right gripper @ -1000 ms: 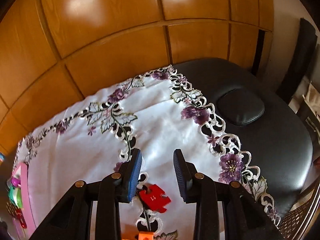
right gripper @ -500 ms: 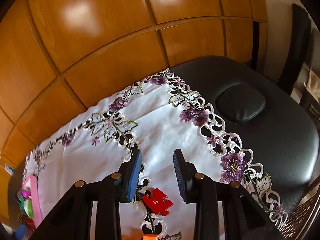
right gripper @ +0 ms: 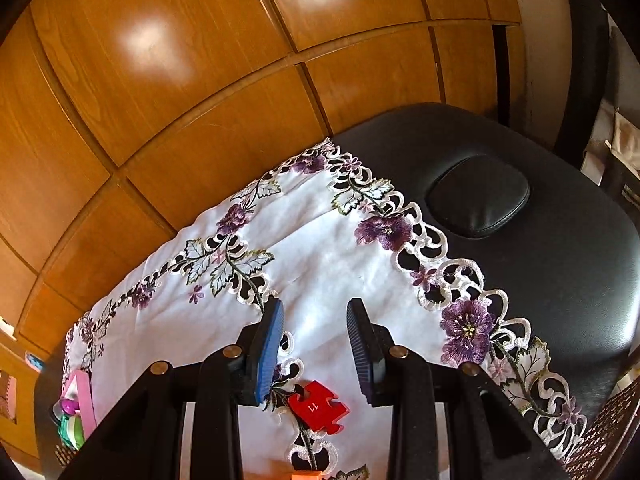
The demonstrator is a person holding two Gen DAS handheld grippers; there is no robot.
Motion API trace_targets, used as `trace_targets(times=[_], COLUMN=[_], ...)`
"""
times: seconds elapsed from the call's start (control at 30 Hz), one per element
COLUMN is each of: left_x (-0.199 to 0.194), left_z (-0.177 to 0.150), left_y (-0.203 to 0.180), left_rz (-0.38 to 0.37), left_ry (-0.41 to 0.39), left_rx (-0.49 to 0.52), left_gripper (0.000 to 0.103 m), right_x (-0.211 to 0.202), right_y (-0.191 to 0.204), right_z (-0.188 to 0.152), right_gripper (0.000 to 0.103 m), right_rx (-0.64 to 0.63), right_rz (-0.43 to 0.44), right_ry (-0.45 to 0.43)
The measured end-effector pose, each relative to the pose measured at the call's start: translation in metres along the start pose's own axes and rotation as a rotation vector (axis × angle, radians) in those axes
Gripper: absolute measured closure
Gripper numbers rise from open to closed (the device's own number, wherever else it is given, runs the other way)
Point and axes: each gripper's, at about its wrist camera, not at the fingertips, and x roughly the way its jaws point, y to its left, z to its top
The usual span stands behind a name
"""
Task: Organize rigid objects
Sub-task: 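Move both grippers toward the orange cubes and red puzzle piece, then grasp the orange cube cluster with the left gripper while the right gripper grasps the red puzzle piece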
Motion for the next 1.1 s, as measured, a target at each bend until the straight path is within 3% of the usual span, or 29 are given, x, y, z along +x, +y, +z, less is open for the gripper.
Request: trace_targets(times=[0.27,0.33,0.4,0.57,0.8,0.93,1.0,1.1], left_x=[0.04,0.051,0.049,0.025,-0.034,-0.043,-0.039,-0.039], left_z=[0.009,0.008,0.004,-0.006,-0.043,-0.068,-0.079,-0.087], left_y=[-0.01,-0.009,-0.007,0.016,0.068,0.099,0.113,0.112], left_rz=[0.002,0.01,0.007,0.046,0.281,0.4,0.421,0.437], left_ry=[0.063,0.09,0.071,0.036,-0.027,-0.02,0.005,-0.045], left_rx=[0.051,0.053,0.045,-0.072,-0.217,-0.31,-0.359,-0.32], left_gripper=[0.027,0.041,0.042,0.042,0.042,0.042,0.041,0.041], right_x=[0.005,0.008,0.009,0.012,0.025,0.036,0.043,0.047], right_y=[-0.001,0.0,0.0,-0.006,0.004,0.015,0.021,0.023], right_z=[0.0,-0.001,-0.001,-0.001,-0.008,-0.015,-0.019,-0.023], right_gripper=[0.069,0.069,0.069,0.069,0.069,0.069,0.069,0.069], right_rx=[0.001,-0.011,-0.01,0.017,-0.034,-0.098,-0.129,-0.152], right_rz=[-0.012,-0.024,-0.025,-0.026,-0.03,-0.033,-0.045,-0.057], right_ry=[0.022,0.031,0.035,0.048,0.127,0.192,0.228,0.253])
